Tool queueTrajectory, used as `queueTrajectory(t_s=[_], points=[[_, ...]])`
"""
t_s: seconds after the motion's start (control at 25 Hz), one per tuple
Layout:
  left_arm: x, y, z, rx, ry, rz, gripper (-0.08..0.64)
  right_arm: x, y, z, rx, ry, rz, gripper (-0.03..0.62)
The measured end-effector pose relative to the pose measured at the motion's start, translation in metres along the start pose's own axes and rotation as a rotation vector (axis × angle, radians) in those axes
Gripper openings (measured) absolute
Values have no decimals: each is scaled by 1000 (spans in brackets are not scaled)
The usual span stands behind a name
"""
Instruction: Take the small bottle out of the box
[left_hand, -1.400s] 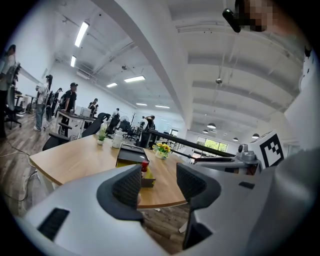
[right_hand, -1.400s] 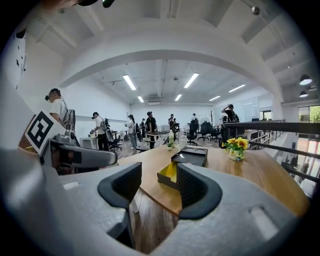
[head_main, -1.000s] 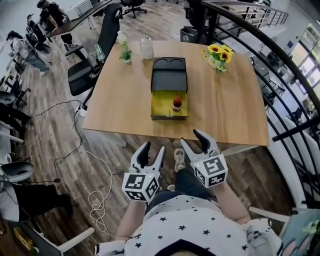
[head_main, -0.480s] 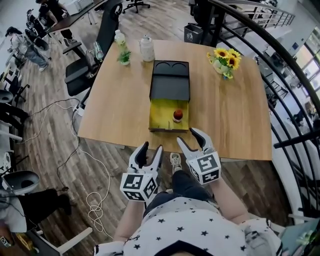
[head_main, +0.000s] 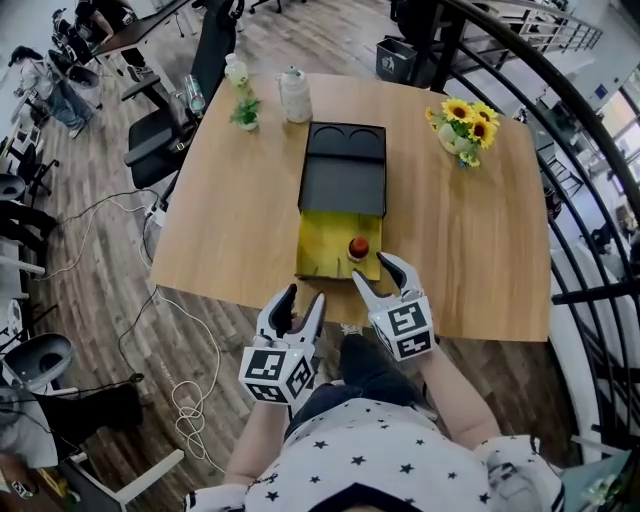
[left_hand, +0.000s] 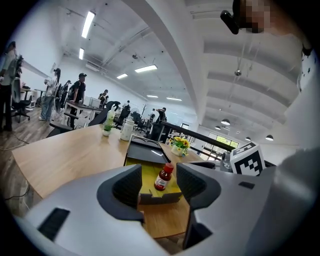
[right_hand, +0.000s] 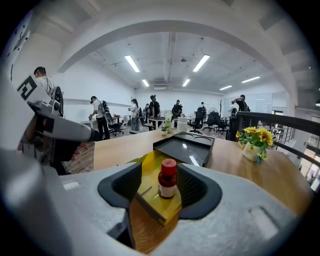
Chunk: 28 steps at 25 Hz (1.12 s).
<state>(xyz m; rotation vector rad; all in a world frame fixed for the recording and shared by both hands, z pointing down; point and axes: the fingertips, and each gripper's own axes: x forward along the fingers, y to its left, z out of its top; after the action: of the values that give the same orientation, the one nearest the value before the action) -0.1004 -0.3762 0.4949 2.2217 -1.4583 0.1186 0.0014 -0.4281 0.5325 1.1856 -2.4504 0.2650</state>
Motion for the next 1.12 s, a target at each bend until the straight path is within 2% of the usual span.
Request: queueTrajectory(t_s=[0.48,0.6,0.76,1.12], points=[[30,18,0,-26,30,21,198,48,-17,-10,-10,60,29,201],[34,21,1,-29,34,23,198,52,-19,-8,-7,62,24,196],[36,24,1,-26,37,27,198,55,-20,-6,-5,49,18,146],[32,22,-3,-29,36,24,198,54,-20,-8,-17,51,8,143]])
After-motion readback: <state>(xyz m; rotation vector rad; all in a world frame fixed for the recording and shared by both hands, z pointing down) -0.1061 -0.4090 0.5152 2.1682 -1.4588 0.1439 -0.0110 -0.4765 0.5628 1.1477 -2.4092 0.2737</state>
